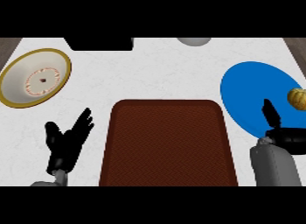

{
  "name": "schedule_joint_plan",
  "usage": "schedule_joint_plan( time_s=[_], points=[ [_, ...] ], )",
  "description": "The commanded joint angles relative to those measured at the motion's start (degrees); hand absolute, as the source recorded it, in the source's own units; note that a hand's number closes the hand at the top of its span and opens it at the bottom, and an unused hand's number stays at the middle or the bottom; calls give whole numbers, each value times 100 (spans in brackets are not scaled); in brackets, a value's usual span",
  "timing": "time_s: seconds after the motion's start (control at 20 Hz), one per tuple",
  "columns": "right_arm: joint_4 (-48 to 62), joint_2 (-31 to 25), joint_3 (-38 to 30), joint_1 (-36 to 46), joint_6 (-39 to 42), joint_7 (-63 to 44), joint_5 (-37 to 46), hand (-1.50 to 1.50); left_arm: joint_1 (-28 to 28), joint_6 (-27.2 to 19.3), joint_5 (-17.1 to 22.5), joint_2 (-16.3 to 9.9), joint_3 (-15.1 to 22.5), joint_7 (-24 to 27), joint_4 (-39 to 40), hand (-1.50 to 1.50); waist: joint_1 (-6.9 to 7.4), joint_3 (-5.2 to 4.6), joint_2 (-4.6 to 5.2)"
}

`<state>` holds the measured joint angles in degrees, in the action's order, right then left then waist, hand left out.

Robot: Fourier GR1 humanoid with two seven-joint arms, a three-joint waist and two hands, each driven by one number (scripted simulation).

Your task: Pick the squash from the tray and place it in the plate

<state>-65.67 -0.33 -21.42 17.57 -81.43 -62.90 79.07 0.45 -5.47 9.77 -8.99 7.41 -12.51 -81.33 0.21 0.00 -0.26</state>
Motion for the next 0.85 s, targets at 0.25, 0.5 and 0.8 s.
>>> schedule_joint_plan(
  time_s=[0.25,0.5,0.8],
  points=[
    [-575,33,1550,-1247,-433,-1173,326,-150,46,-69,-144,77,48,4,-46,0,1,-5,5],
    [-487,33,1743,-1148,-204,-1773,785,-150,-46,-80,-211,160,57,123,164,0,8,-7,21],
    [-880,33,2058,-1479,-25,-2273,1209,-150,-73,59,-85,44,-114,148,164,0,-29,-7,10]
  ],
)
